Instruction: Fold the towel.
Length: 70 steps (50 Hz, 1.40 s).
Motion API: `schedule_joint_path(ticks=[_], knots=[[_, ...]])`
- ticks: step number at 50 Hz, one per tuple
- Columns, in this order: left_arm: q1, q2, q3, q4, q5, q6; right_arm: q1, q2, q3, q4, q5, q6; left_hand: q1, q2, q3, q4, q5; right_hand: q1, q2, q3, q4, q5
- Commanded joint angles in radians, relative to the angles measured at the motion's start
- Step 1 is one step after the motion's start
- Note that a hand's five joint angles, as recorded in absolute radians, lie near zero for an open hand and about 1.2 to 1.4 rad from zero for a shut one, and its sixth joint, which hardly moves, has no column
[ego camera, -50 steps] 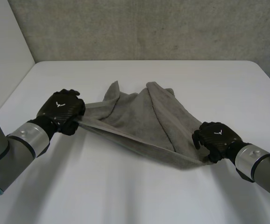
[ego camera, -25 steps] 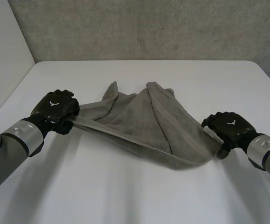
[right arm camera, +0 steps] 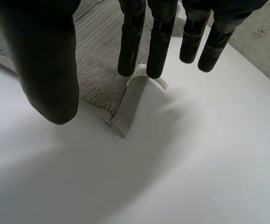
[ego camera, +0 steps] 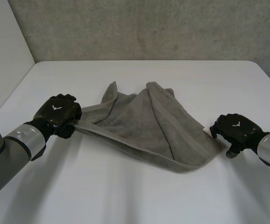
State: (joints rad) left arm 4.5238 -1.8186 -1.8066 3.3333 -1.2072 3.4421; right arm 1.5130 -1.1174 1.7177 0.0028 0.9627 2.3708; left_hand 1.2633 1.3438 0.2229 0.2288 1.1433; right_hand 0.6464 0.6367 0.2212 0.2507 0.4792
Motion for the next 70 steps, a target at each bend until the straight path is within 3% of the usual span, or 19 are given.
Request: schedule_joint_path(ticks=[1, 24, 50, 61, 66, 68, 70], knots=[[-0.002, -0.001, -0.002, 0.000, 0.000, 0.000, -0.001, 0.014, -0.006, -0.001, -0.010, -0.008, 0.133, 0.052, -0.048, -0.054, 0.078, 0.037, 0.047, -0.047, -0.076, 0.030], [-0.003, -0.002, -0.002, 0.000, 0.000, 0.000, -0.002, 0.093, -0.058, 0.040, -0.025, -0.013, 0.133, 0.052, -0.048, -0.054, 0.078, 0.219, 0.229, -0.047, -0.076, 0.212], [-0.006, -0.008, -0.002, -0.002, 0.000, 0.002, 0.001, 0.123, -0.086, 0.037, -0.019, -0.011, 0.133, 0.052, -0.048, -0.054, 0.078, 0.225, 0.235, -0.047, -0.076, 0.218], [-0.005, -0.010, -0.003, -0.002, 0.000, 0.002, 0.007, 0.142, -0.093, 0.037, -0.013, -0.013, 0.133, 0.052, -0.048, -0.054, 0.078, 0.416, 0.426, -0.047, -0.076, 0.409], [-0.006, -0.010, -0.003, -0.002, 0.000, 0.002, 0.009, 0.143, -0.096, 0.037, -0.013, -0.011, 0.133, 0.052, -0.048, -0.054, 0.078, 0.581, 0.590, -0.047, -0.076, 0.573], [-0.006, -0.008, -0.003, -0.002, 0.000, 0.002, 0.009, 0.140, -0.098, 0.039, -0.013, -0.011, 0.133, 0.052, -0.048, -0.054, 0.078, 0.749, 0.759, -0.047, -0.076, 0.742], [-0.006, -0.010, -0.003, -0.002, 0.000, 0.002, 0.009, 0.136, -0.099, 0.040, -0.015, -0.011, 0.133, 0.052, -0.048, -0.054, 0.078, 0.750, 0.760, -0.047, -0.076, 0.743]])
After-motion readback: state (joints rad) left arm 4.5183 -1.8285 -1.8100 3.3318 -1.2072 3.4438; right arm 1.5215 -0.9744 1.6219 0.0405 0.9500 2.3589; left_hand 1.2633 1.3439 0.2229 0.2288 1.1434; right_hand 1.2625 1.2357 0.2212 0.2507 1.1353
